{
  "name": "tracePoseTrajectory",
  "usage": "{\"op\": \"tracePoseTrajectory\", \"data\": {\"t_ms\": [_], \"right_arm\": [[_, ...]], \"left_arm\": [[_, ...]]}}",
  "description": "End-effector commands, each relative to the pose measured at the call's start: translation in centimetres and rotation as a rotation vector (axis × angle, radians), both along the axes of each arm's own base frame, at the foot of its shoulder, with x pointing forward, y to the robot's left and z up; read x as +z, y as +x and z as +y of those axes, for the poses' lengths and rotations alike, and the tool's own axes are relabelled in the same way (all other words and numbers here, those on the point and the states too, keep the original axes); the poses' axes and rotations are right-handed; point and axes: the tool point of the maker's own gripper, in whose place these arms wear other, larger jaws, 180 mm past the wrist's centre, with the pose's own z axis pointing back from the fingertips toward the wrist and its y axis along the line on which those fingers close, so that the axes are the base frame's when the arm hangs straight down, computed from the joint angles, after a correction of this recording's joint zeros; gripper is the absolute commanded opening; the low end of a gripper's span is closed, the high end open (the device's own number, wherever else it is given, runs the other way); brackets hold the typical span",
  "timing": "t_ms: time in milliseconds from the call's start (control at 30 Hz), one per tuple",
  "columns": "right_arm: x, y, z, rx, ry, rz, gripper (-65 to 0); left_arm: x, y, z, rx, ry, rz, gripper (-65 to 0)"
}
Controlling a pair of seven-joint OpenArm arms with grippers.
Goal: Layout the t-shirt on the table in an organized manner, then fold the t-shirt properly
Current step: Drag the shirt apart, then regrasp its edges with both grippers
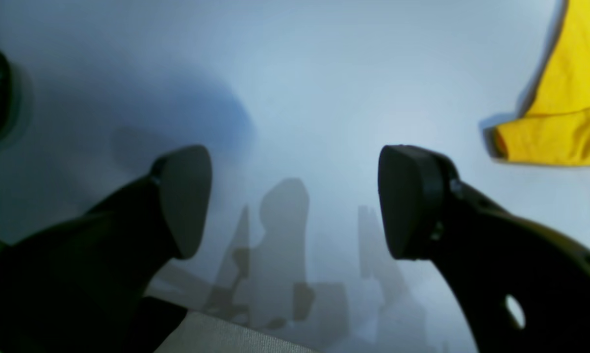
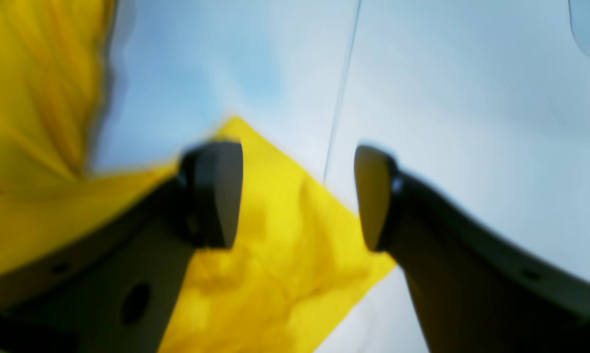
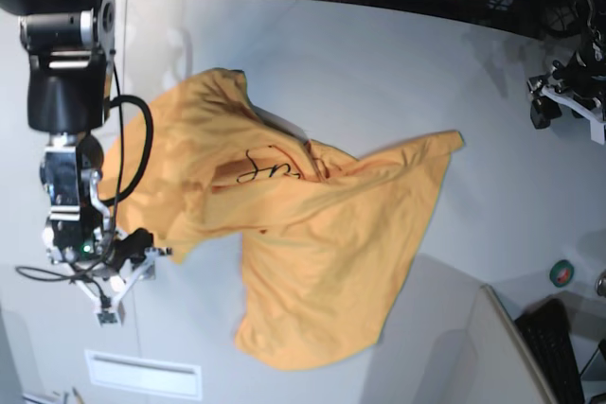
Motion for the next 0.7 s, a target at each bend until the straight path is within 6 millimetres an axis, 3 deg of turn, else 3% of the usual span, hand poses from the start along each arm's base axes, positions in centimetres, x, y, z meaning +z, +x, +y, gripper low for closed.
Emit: {"op": "tracePoseTrajectory", "data": {"t_ms": [0,167,467,667], "right_arm": [[0.8,1.8,-2.0,-0.033,-0.019,-0.039,-29.7],[-3.6,1.6,-4.8,-0.079,-0.003,0.018,-29.6],[-7.4,-1.9,-5.2,-0.086,-0.001,0.091,-29.6],[-9.3,-4.2,-4.7,-0.081,0.003,0.136,-30.3]], "left_arm": [[1.3,0.7,0.5,-0.015,0.024,-0.036,-14.2],[0.8,0.5,0.0,-0.008,0.01,-0.034,-13.2],[0.1,0.4,-1.0,-0.012,-0.016,-0.032,-12.8],[-1.8,0.5,-4.9,-0.118,-0.052,0.02,-12.8]]}}
